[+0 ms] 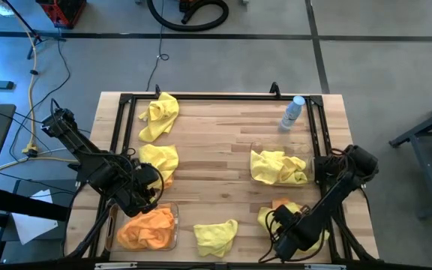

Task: Sort microfiber towel by color & place in baskets
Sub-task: Put the yellow microfiber cloth into the right transparent bin

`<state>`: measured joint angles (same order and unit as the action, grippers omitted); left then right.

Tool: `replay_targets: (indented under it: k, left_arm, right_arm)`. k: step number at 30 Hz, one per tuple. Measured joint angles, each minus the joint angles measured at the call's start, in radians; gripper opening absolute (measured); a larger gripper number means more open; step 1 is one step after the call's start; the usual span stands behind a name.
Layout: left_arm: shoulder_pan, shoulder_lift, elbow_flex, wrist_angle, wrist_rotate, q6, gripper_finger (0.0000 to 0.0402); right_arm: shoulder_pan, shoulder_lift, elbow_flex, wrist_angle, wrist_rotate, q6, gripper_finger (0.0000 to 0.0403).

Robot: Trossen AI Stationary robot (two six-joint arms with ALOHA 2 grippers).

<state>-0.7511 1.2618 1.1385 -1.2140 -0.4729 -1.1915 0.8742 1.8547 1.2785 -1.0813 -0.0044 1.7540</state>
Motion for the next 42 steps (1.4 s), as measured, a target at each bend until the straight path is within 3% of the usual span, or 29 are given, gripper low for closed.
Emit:
replay_targets:
  k: [5, 7, 17, 26, 35, 42]
  left_arm:
    - [0.000, 0.000, 0.000, 0.000, 0.002, 0.028, 0.0170]
    - [0.000, 0.000, 0.000, 0.000, 0.020, 0.049, 0.0170]
    - [0.000, 0.000, 0.000, 0.000, 0.024, 0.063, 0.0170]
    - [0.000, 0.000, 0.000, 0.000, 0.023, 0.060, 0.0170]
    - [0.000, 0.000, 0.000, 0.002, 0.019, 0.040, 0.0170]
    - [0.000, 0.000, 0.000, 0.010, -0.010, 0.011, 0.0170]
  right_arm:
    - [0.000, -0.030, 0.000, -0.002, 0.016, 0.003, 0.0039]
    - [0.004, -0.054, 0.000, -0.004, 0.039, 0.018, 0.0013]
    - [0.053, -0.237, 0.000, -0.070, 0.277, 0.142, 0.0003]
    - [0.046, -0.403, 0.019, -0.167, 0.700, 0.065, 0.0001]
    - [-0.013, -0.555, 0.162, -0.353, 1.016, -0.189, 0.0000]
    - [-0.071, -0.665, 0.282, -0.430, 1.113, -0.449, 0.0000]
